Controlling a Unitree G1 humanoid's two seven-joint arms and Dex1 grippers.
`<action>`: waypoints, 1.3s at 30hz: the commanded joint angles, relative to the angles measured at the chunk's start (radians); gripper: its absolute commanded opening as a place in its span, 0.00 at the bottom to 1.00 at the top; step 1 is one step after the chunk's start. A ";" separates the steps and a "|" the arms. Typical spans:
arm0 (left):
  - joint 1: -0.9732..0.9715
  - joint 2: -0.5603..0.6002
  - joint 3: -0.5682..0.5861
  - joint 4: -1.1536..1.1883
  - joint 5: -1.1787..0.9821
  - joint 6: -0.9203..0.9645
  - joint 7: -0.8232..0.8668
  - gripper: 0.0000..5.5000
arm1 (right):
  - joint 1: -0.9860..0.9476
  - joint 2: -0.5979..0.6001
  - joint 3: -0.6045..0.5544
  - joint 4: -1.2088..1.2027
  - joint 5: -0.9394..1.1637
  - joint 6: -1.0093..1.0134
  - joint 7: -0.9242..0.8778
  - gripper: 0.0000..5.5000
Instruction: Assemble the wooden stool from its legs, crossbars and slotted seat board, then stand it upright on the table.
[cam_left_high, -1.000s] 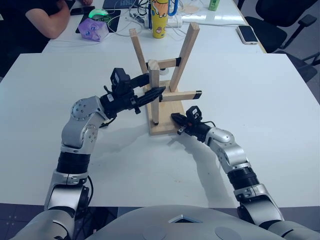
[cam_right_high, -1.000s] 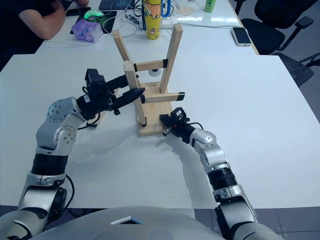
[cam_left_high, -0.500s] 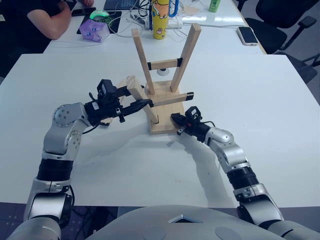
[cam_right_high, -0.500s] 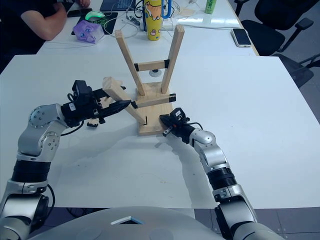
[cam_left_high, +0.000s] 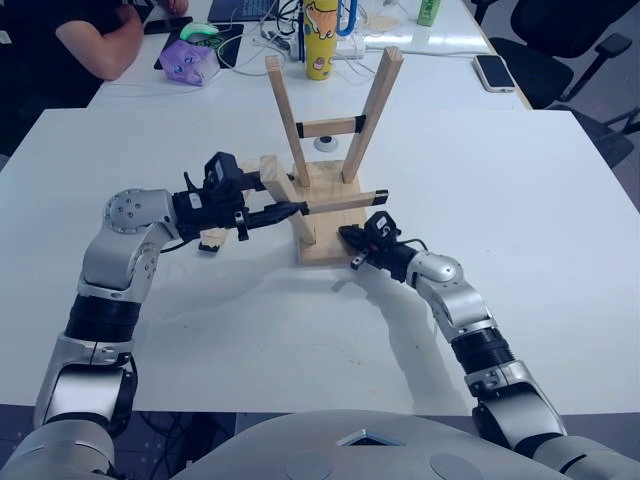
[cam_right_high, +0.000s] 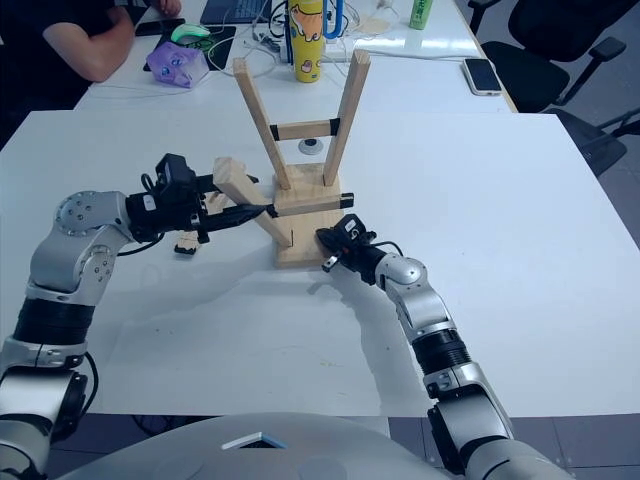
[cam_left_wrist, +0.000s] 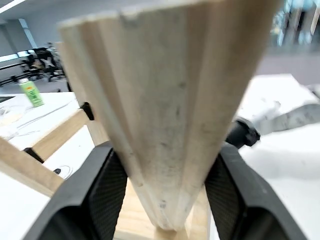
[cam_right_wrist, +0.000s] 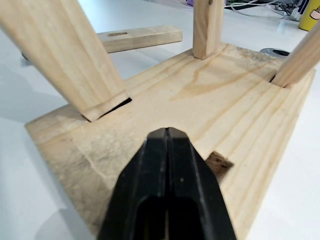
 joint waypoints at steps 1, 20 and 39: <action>0.086 0.003 -0.125 0.143 0.138 0.072 -0.010 0.39 | 0.064 0.002 0.061 0.113 -0.073 0.058 0.007 0.00; 0.113 0.010 -0.192 0.214 0.188 0.081 0.002 0.39 | 0.069 -0.003 0.091 0.136 -0.128 0.005 0.010 0.00; 0.090 -0.023 -0.174 0.289 0.200 0.042 0.042 0.39 | 0.062 0.015 0.086 0.158 -0.135 -0.004 0.000 0.00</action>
